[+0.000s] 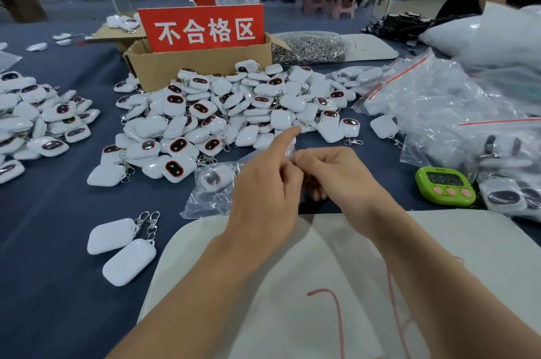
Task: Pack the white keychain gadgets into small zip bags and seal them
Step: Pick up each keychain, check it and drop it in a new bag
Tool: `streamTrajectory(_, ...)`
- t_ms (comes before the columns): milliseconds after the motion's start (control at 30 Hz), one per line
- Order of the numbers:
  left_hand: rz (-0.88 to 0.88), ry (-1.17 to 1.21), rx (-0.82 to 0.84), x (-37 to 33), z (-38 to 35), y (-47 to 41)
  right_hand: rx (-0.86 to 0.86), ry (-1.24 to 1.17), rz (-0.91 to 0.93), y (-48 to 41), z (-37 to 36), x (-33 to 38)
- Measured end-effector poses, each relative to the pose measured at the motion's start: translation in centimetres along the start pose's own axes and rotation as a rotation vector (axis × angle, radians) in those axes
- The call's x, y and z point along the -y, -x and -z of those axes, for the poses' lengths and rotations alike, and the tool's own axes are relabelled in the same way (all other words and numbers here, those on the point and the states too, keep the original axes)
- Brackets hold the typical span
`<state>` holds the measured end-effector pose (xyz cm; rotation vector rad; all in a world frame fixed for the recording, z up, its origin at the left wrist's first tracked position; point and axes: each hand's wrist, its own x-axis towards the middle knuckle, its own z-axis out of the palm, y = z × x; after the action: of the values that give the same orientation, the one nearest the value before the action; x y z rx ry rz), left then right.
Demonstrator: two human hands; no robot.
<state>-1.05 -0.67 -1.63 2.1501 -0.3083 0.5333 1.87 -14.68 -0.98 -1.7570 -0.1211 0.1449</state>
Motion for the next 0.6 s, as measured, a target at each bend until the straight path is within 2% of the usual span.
streamTrajectory(67, -0.022, 0.01, -0.04, -0.2, 0.1, 0.0, 0.036, -0.092, -0.043, -0.2, 0.5, 0.1)
streamTrajectory(100, -0.034, 0.006, -0.061, -0.3, 0.1, 0.1, -0.003, -0.162, -0.056, -0.4, 0.8, 0.1)
streamTrajectory(167, -0.045, 0.002, -0.114, -0.4, 0.1, 0.2, -0.186, -0.265, -0.066, -0.9, 1.7, -0.1)
streamTrajectory(233, -0.032, 0.01, -0.192, -0.5, 0.0, 0.3, -0.414, -0.111, -0.07, -1.7, 2.6, -0.9)
streamTrajectory(300, -0.001, 0.046, -0.306, -0.7, 0.1, 0.3, -0.529, 0.213, -0.064, -2.4, 3.1, -1.9)
streamTrajectory(367, 0.037, 0.093, -0.437, -0.8, 0.5, 0.0, -0.486, 0.433, -0.027, -3.2, 3.2, -2.5)
streamTrajectory(467, 0.057, 0.096, -0.587, -0.5, 1.9, -0.9, -0.326, 0.692, 0.053, -4.5, 3.2, -2.5)
streamTrajectory(533, 0.026, 0.036, -0.591, -0.1, 2.5, -1.2, -0.247, 0.847, 0.073, -5.3, 2.9, -2.5)
streamTrajectory(600, -0.008, -0.002, -0.468, 0.2, 2.4, -1.0, -0.265, 0.871, 0.086, -5.4, 2.6, -2.6)
